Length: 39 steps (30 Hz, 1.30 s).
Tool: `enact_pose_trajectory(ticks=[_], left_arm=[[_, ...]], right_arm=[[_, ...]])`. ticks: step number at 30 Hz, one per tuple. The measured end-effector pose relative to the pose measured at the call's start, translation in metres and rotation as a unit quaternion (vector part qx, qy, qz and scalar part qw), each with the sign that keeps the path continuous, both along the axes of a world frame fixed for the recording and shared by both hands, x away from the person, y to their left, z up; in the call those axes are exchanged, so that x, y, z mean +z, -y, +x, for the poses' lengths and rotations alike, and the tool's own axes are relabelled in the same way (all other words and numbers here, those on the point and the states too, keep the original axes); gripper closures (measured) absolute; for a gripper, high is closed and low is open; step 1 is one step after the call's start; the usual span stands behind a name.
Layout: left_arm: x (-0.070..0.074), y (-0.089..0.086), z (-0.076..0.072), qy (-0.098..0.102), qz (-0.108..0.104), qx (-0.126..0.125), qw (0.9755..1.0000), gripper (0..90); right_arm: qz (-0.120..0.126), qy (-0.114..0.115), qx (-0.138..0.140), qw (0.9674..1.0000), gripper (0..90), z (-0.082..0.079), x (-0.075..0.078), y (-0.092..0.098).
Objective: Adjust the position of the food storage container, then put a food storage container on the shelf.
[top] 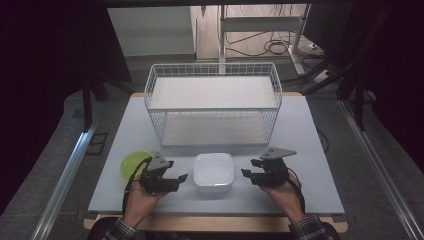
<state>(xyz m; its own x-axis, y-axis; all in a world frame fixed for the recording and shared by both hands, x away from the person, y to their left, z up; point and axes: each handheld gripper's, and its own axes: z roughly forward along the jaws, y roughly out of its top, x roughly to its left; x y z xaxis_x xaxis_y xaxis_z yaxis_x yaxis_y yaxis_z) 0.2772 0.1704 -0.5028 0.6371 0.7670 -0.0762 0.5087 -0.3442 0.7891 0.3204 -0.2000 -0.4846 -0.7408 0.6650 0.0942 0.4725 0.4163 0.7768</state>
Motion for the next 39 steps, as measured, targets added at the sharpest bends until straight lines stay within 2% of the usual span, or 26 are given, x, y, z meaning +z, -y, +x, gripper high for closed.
enact_pose_trajectory(ticks=[1,2,6,8,10,14,15,16,17,24,26,27,28,31,33,37,38,39], left_arm=[[-0.002,-0.003,-0.003,-0.002,-0.009,0.004,1.0000,18.5],[-0.002,-0.003,-0.003,-0.002,-0.009,0.004,1.0000,14.9],[-0.004,-0.005,-0.007,0.004,-0.003,0.001,1.0000,9.1],[-0.004,-0.004,-0.007,0.014,-0.002,-0.002,0.9999,8.1],[-0.006,-0.002,-0.007,0.032,-0.003,-0.018,0.9993,6.5],[-0.008,0.001,-0.006,0.044,0.008,-0.027,0.9986,5.9],[-0.009,0.003,-0.004,0.029,0.014,-0.028,0.9991,6.3],[-0.009,0.003,-0.004,0.029,0.014,-0.028,0.9991,7.0],[-0.008,0.004,-0.002,0.013,0.006,-0.028,0.9995,6.9],[-0.005,0.013,0.003,-0.007,0.005,-0.034,0.9994,3.1],[-0.004,0.015,0.006,-0.013,-0.009,-0.040,0.9991,2.1],[-0.002,0.017,0.009,-0.017,-0.024,-0.045,0.9986,3.8],[-0.002,0.017,0.009,-0.017,-0.024,-0.045,0.9986,4.7],[0.002,0.021,0.013,-0.018,-0.038,-0.050,0.9978,6.5],[0.003,0.024,0.016,-0.020,-0.036,-0.053,0.9977,8.4],[0.001,0.030,0.022,-0.026,-0.035,-0.057,0.9975,13.9],[0.000,0.031,0.023,-0.028,-0.038,-0.056,0.9973,15.1],[-0.001,0.030,0.026,-0.037,-0.050,-0.060,0.9963,17.5]], right_arm=[[0.002,-0.003,0.005,1.0000,33.6,0.000,-0.001,0.001],[0.002,-0.003,0.005,1.0000,33.6,0.000,-0.001,0.001],[0.008,-0.016,0.009,0.9998,20.9,0.001,-0.008,-0.001],[0.009,-0.017,0.011,0.9998,19.2,0.001,-0.009,-0.002],[0.015,-0.012,0.014,0.9997,15.7,0.001,-0.008,-0.003],[0.021,-0.013,0.016,0.9996,11.6,0.002,-0.007,-0.004],[0.018,-0.012,0.017,0.9996,11.0,0.002,-0.007,-0.005],[0.018,-0.012,0.017,0.9996,11.0,0.002,-0.007,-0.005],[0.017,-0.012,0.017,0.9996,9.4,0.001,-0.006,-0.007],[0.014,-0.012,0.022,0.9996,4.7,0.001,-0.002,-0.015],[0.017,-0.014,0.020,0.9996,3.6,0.002,-0.001,-0.018],[0.015,-0.023,0.015,0.9995,4.1,0.002,0.000,-0.020],[0.015,-0.023,0.015,0.9995,4.1,0.002,0.000,-0.020],[0.011,-0.038,0.021,0.9990,9.7,0.003,0.002,-0.022],[0.022,-0.053,0.032,0.9979,15.3,0.007,0.003,-0.024],[0.024,-0.065,0.036,0.9970,18.8,0.010,0.003,-0.028],[0.023,-0.065,0.038,0.9969,19.6,0.011,0.002,-0.030],[0.021,-0.072,0.040,0.9964,20.6,0.013,0.000,-0.035]])
